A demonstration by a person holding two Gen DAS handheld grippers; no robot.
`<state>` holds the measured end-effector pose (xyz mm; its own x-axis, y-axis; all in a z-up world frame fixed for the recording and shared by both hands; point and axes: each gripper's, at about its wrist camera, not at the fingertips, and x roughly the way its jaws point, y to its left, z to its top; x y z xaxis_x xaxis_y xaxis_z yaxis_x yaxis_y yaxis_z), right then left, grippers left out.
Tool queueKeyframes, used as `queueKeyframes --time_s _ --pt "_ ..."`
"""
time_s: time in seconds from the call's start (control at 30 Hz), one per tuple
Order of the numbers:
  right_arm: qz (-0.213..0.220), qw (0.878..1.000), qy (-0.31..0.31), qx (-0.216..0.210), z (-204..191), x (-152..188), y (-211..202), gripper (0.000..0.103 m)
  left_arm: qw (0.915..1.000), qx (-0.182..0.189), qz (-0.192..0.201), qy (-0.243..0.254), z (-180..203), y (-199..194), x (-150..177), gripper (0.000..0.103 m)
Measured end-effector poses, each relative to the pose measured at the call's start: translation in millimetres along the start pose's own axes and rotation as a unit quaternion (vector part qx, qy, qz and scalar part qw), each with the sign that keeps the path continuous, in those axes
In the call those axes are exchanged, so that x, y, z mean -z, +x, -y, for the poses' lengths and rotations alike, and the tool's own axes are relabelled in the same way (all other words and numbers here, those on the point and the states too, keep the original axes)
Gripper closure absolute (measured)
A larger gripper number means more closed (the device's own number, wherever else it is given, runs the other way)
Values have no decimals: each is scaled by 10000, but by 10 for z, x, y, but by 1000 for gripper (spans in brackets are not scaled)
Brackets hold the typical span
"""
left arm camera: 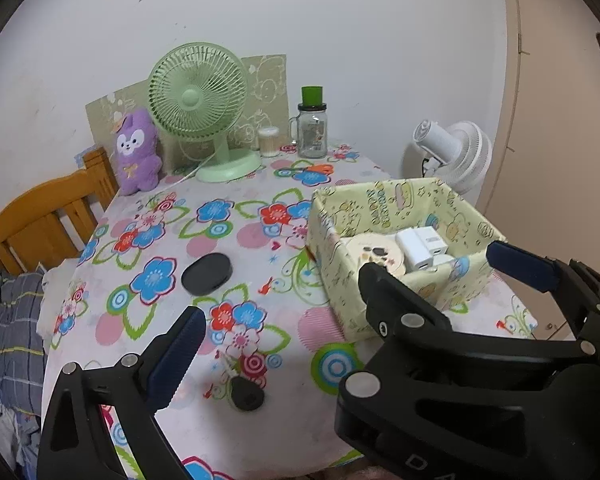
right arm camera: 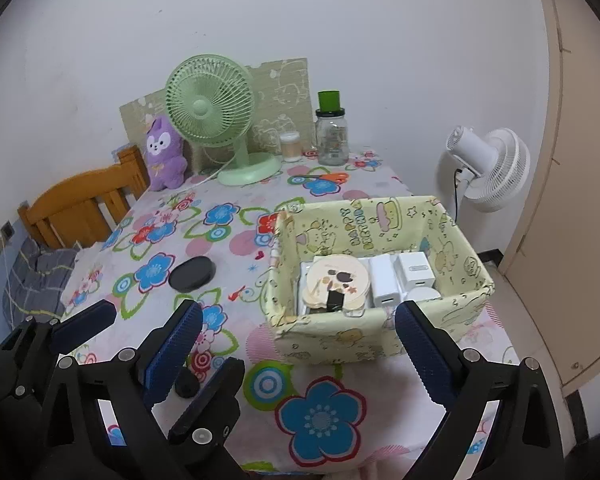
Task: Organize rigid objects
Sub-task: 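Move both tools toward the black car key and black round puck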
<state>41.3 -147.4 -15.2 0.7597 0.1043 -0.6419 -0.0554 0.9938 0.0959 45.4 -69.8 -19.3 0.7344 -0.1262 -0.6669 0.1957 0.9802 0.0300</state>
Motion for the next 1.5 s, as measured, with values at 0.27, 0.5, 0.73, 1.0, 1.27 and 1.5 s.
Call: queueKeyframes --time_s 0.27,0.5,0.73,1.0,1.27,1.5 --pt "14 9998 -207 -64 -152 135 23 2 9999 -79 -66 -67 -109 19 182 3" --pt "-109 9991 -360 -212 -307 293 121 2 9994 -43 -228 -248 -263 100 358 3" --pt "-114 9976 -620 -274 -452 437 210 2 9992 -47 -271 -289 -403 154 547 3" --pt "-349 9967 -620 -389 -542 564 419 2 9983 -53 -424 -397 -558 302 697 3" --pt "-572 9951 -697 -402 -694 684 648 3 9970 -25 -663 -388 -704 499 826 3" --pt "-792 9939 -667 -386 -733 712 821 11 9955 -29 -804 -504 -748 671 870 3"
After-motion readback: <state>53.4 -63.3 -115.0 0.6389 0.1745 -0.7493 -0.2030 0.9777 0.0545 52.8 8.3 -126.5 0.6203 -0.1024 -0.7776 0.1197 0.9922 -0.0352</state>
